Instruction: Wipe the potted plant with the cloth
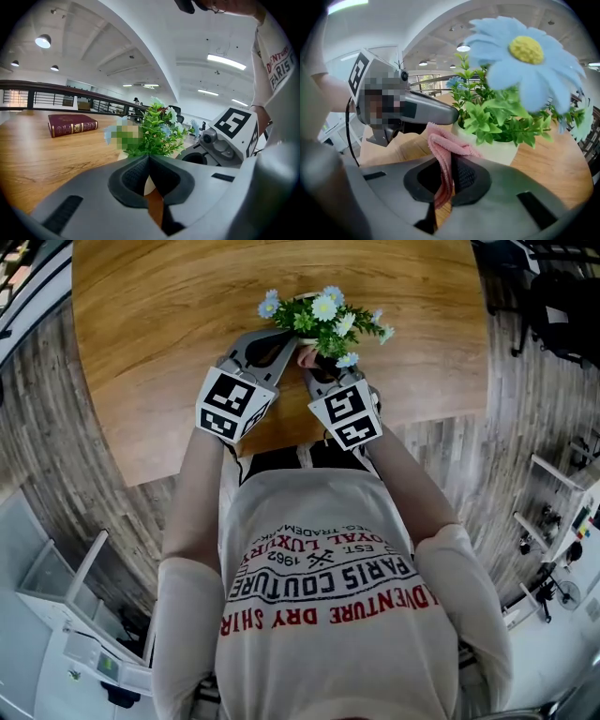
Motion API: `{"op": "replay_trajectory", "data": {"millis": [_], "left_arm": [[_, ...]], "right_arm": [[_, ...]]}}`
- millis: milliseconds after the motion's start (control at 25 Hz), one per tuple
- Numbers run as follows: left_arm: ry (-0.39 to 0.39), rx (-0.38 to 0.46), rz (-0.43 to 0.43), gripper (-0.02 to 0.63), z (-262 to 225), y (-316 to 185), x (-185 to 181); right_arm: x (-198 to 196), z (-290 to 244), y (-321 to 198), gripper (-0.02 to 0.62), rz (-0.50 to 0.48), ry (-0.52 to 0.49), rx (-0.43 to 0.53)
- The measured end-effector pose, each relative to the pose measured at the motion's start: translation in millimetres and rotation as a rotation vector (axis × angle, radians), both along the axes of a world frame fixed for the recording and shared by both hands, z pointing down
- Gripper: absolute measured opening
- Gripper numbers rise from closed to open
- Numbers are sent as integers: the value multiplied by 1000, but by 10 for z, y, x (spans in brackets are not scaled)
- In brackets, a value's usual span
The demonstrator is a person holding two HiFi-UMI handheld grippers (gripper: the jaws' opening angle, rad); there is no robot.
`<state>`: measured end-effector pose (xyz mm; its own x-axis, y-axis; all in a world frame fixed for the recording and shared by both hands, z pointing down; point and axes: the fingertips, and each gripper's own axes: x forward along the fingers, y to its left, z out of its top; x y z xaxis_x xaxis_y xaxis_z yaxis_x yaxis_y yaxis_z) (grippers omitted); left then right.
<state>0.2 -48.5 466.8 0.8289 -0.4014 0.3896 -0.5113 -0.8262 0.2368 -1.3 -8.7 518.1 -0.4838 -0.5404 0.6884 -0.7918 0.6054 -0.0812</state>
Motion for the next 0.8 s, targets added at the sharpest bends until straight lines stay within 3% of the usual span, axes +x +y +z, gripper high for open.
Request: {"op": "replay_trajectory", "data": {"millis": [360,800], "left_arm": [[2,-14,39,15,21,-7,-20],[-76,-14,-98,17,34,10,5]], "right_arm": [[-114,-174,90,37,27,-132,10],[821,-109,268,37,81,-38,-17]]}}
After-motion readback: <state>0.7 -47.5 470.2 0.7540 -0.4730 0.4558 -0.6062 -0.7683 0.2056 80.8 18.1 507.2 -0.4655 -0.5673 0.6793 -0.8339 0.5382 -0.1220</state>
